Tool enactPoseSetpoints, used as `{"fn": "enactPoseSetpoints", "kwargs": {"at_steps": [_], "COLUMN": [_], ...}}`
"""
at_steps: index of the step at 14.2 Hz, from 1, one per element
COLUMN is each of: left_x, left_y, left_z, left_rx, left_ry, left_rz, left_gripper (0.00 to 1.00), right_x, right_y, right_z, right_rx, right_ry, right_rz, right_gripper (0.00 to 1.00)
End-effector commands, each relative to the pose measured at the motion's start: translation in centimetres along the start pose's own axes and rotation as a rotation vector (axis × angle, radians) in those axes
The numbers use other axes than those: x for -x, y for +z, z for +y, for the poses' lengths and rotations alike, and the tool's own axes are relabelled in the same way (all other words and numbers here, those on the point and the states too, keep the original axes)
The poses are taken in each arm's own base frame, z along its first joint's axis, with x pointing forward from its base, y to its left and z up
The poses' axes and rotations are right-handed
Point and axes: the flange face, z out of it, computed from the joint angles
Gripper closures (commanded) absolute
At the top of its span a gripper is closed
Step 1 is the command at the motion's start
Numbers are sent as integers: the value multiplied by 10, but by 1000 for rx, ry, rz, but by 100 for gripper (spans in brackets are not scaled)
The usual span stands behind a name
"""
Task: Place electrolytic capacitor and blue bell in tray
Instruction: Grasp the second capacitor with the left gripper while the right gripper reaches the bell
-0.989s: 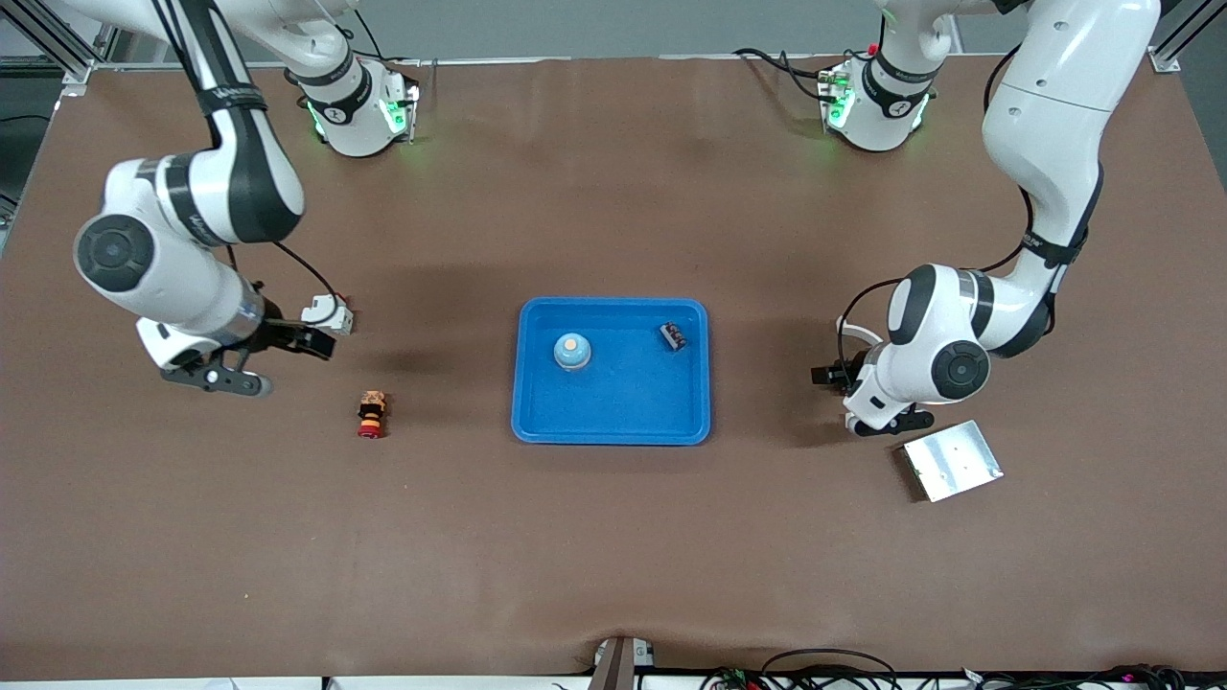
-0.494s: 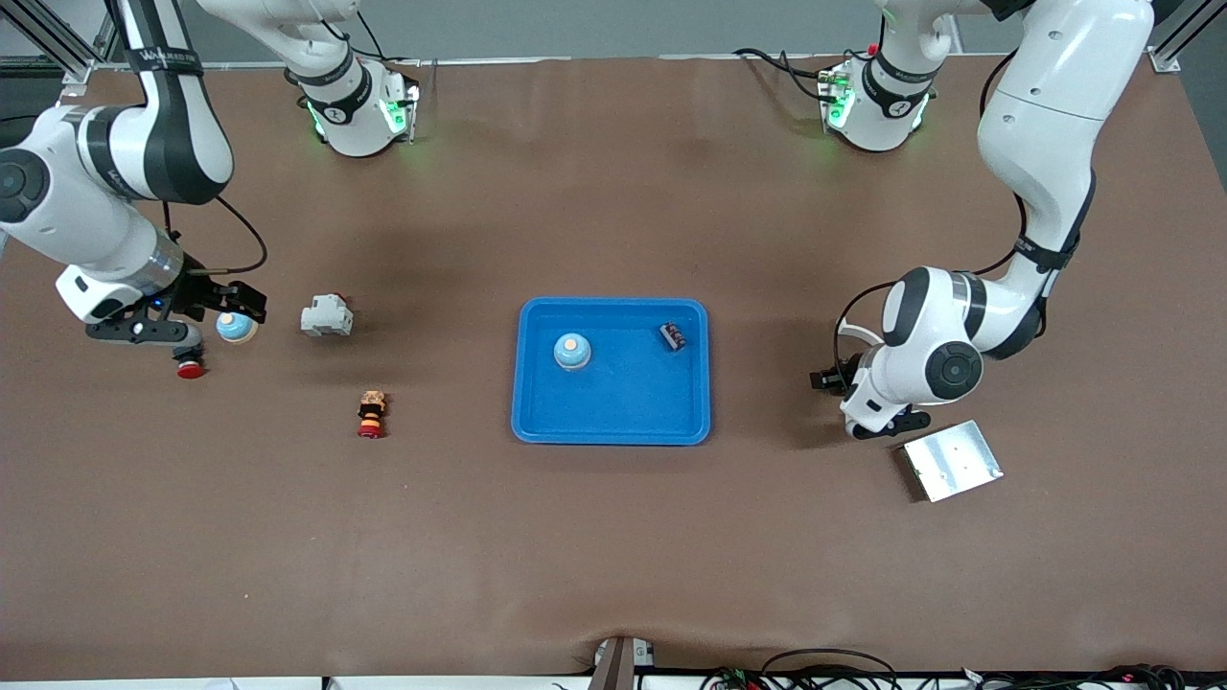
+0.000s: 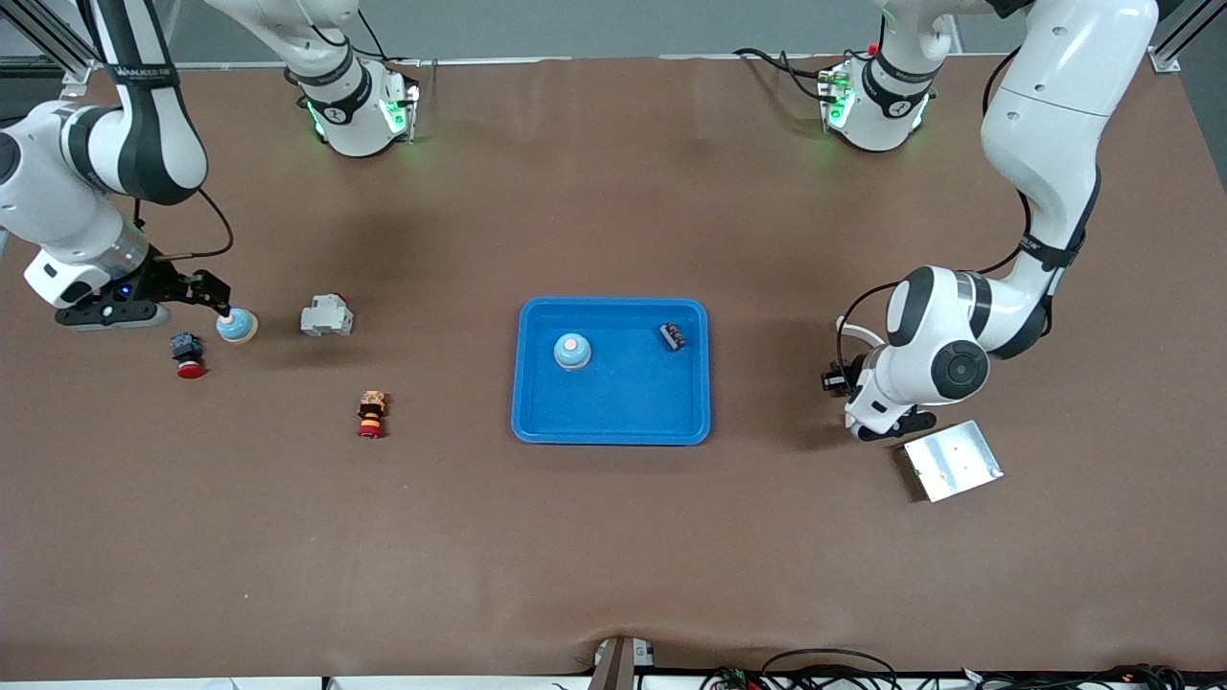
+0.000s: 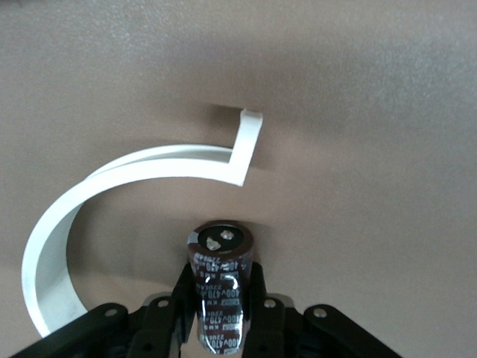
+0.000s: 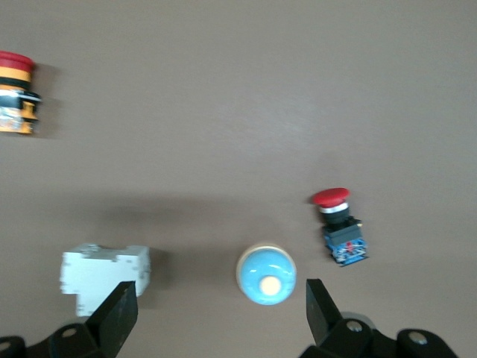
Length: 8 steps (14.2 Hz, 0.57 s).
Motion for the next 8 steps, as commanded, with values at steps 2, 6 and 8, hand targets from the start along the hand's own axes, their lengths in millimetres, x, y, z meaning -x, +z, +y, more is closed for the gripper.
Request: {"fn": "enactPoseSetpoints", "kwargs": {"at_steps": [2,6,8], "left_x": [3,2,4], "left_y": [-34,-77,-94], "left_z": [11,47,68], "left_rx": [-7,20,44], "left_ry": [-25,-111,-151], "left_rz": [52,107,135], "left_gripper": [100,100,100], "right_x": [17,29,31], "right_y": [30,82,96], "right_z": [32,46,47], "right_rx": [10,-25,-27], "right_ry": [-21,29,35], "right_rz": [3,-52,-56], "right_gripper": [0,0,0]}}
